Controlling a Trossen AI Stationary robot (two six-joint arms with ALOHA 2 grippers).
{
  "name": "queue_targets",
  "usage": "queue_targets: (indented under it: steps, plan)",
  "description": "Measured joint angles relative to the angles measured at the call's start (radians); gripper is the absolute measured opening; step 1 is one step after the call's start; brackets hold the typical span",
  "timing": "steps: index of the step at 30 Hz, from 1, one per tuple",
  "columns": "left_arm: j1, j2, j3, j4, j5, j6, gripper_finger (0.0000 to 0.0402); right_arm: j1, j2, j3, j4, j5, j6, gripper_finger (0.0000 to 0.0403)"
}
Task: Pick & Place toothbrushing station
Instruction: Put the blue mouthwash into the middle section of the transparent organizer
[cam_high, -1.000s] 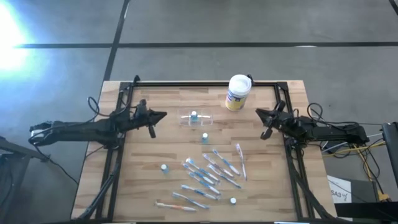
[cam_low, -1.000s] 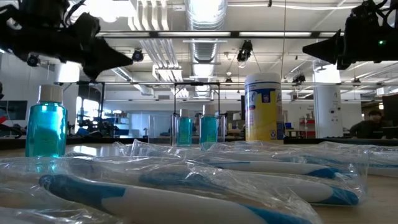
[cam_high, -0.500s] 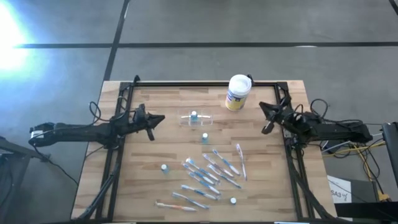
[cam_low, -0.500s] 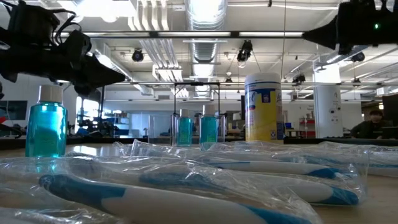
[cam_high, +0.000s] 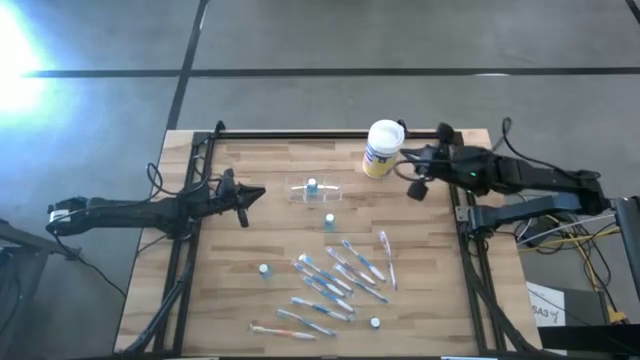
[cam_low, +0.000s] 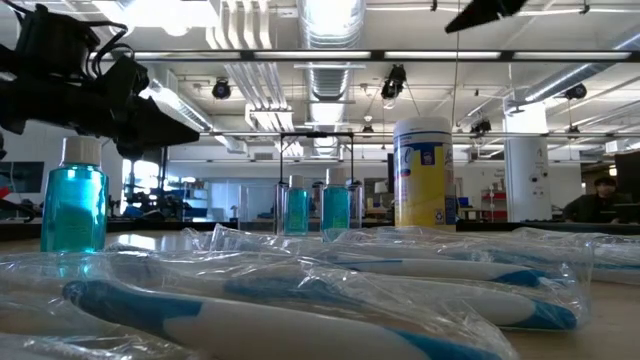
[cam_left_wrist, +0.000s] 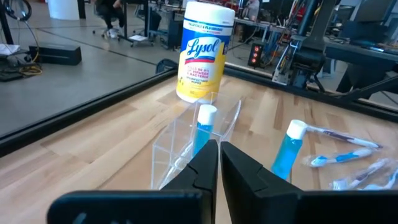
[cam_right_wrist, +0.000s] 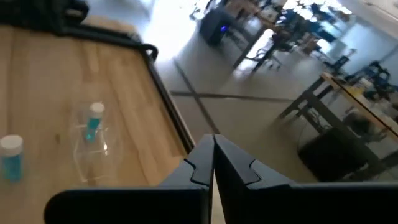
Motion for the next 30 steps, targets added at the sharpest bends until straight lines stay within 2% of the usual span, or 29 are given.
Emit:
queue_targets:
  steps: [5, 9, 12, 18, 24, 30]
  plan:
    - [0.0, 0.002, 0.0, 0.0, 0.0, 0.005, 0.0023, -0.003, 0.226, 0.246, -0.114, -0.039, -0.09, 0.0008]
    - [0.0, 0.002, 0.0, 0.0, 0.0, 0.006, 0.0023, -0.009, 0.408, 0.419, -0.212, -0.154, -0.182, 0.0011]
    - [0.0, 0.002, 0.0, 0.0, 0.0, 0.006, 0.0023, -0.009, 0.529, 0.507, -0.258, -0.254, -0.249, 0.0028]
    - [0.0, 0.002, -0.001, -0.022, 0.01, -0.007, 0.0023, -0.009, 0.723, 0.575, -0.328, -0.444, -0.356, 0.0081]
    - [0.0, 0.003, -0.001, -0.055, 0.01, -0.025, 0.0023, -0.008, 0.85, 0.582, -0.359, -0.651, -0.436, 0.0127]
    - [0.0, 0.003, -0.002, -0.061, 0.011, -0.043, 0.0023, -0.009, 0.93, 0.581, -0.356, -0.699, -0.457, 0.0156]
